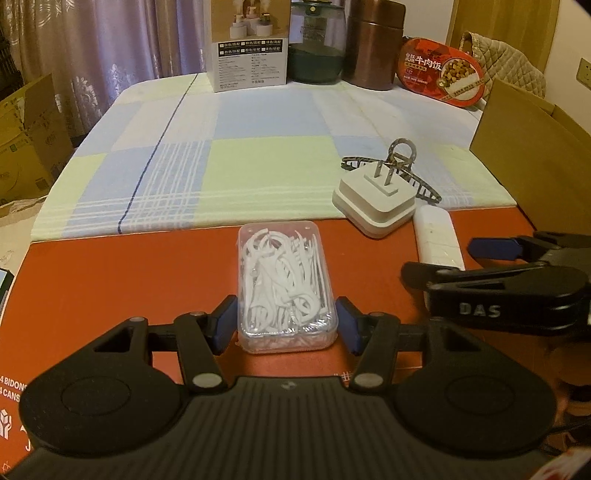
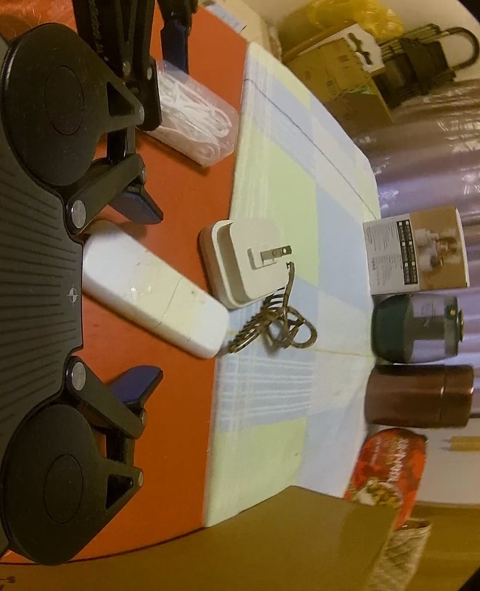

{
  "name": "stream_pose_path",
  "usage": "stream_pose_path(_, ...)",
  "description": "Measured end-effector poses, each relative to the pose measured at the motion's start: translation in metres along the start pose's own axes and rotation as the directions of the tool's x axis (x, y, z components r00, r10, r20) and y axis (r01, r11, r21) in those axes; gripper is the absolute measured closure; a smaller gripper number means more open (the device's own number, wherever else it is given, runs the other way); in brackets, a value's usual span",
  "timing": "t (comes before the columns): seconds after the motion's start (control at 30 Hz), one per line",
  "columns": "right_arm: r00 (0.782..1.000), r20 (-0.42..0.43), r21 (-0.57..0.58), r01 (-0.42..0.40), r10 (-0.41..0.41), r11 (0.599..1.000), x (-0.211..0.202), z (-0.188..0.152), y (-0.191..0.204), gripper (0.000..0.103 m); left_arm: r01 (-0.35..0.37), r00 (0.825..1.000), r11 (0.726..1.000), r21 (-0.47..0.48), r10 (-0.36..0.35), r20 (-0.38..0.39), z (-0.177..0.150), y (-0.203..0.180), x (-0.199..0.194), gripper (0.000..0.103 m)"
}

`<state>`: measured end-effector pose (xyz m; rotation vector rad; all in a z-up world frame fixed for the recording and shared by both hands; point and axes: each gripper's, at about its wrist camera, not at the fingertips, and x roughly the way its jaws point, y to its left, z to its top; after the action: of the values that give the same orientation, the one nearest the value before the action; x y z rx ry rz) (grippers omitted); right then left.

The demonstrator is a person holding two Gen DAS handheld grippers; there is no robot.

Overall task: Organize rigid objects
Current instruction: 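Grasp the white remote with the right gripper while the left holds the clear box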

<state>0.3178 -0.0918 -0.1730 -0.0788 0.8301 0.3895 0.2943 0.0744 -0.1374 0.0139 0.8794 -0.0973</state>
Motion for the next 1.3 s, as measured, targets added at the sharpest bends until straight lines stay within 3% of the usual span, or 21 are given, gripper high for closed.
stream_pose_path(0.03, 1.000, 0.005, -0.017, 0.008, -0.008, 1.000, 0.002, 0.000, 0.003, 0.028, 0.000, 1.000, 1.000, 0.000, 0.000, 0.000, 0.000, 0.000, 0.000, 0.051)
stream_pose_path(0.1, 0.999, 0.017, -0.059, 0.032, -0.031, 0.998, 0.003, -0.002, 0.007, 0.043, -0.004, 1.000, 1.000, 0.006, 0.004, 0.002, 0.000, -0.002, 0.000, 0.051)
stream_pose_path(0.3, 1.000, 0.016, -0.087, 0.018, -0.016, 0.996, -0.006, -0.007, -0.001, 0.065, -0.029, 0.999, 0.999, 0.021, 0.029, 0.021, 0.003, -0.004, 0.005, 0.048)
stream_pose_path(0.5, 1.000, -0.011, -0.121, 0.016, -0.017, 0.993, -0.034, -0.029, -0.015, 0.066, -0.045, 0.999, 0.998, 0.051, 0.044, 0.019, 0.004, -0.012, 0.012, 0.048)
stream_pose_path(0.73, 0.999, -0.037, -0.095, 0.005, -0.008, 0.995, -0.059, -0.049, -0.023, 0.066, -0.007, 1.000, 0.997, 0.071, 0.006, 0.020, -0.007, -0.024, 0.003, 0.049)
stream_pose_path(1.0, 1.000, -0.005, -0.087, 0.014, -0.015, 0.996, -0.062, -0.055, -0.023, 0.055, -0.025, 0.999, 0.998, 0.061, 0.023, 0.047, -0.004, -0.028, 0.005, 0.049)
stream_pose_path(1.3, 0.999, 0.023, -0.058, 0.039, -0.038, 0.998, -0.061, -0.056, -0.022, 0.052, -0.036, 0.999, 0.998, 0.054, 0.034, 0.034, -0.004, -0.028, 0.012, 0.049)
